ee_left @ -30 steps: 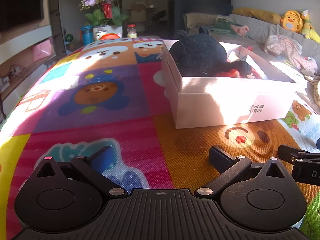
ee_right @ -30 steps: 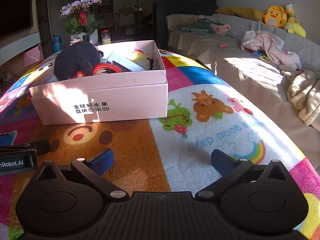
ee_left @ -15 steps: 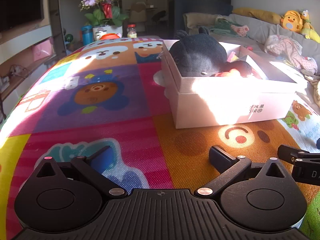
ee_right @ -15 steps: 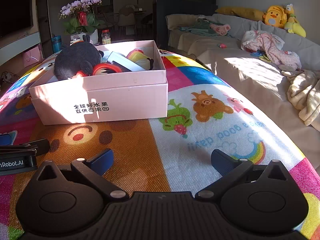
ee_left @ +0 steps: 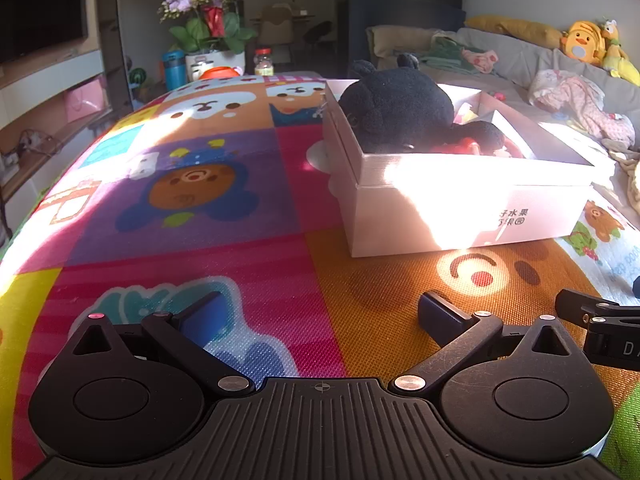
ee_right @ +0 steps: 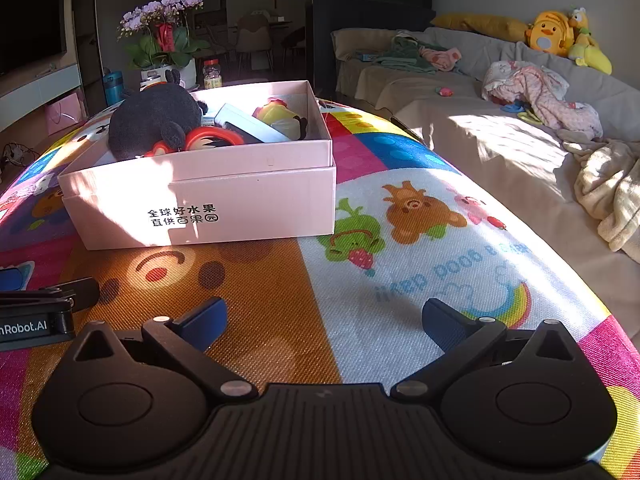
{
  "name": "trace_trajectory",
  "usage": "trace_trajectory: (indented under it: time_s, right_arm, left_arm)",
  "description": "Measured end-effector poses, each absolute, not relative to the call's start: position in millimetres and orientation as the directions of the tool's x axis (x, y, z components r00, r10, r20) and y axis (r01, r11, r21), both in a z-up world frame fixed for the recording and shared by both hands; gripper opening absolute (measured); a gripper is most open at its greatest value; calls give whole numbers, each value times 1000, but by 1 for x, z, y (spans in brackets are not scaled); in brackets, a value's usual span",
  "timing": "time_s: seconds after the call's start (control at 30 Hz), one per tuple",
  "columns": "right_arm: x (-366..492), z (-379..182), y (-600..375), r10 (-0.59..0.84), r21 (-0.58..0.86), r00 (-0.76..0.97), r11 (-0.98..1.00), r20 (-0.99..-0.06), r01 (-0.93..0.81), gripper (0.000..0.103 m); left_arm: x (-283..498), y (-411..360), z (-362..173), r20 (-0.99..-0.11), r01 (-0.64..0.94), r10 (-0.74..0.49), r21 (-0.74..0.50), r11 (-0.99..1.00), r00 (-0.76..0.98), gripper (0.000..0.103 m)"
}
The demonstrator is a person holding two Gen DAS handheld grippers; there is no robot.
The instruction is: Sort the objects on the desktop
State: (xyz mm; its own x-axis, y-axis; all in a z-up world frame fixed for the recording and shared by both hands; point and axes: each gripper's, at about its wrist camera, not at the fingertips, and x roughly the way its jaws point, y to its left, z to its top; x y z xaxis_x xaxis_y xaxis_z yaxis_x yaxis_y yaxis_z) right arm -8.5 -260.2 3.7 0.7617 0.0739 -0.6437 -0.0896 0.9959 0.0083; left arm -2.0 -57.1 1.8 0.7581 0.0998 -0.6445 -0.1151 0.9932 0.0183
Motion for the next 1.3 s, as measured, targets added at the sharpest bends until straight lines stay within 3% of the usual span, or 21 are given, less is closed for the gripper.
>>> trace_trajectory:
  time_s: [1.3]
  right_arm:
    - [-7, 3, -261, 74, 8, 762, 996, -644, -89, 103]
  left_arm:
    - [-1, -56, 5, -669, -110, 92, 16, 994, 737, 103]
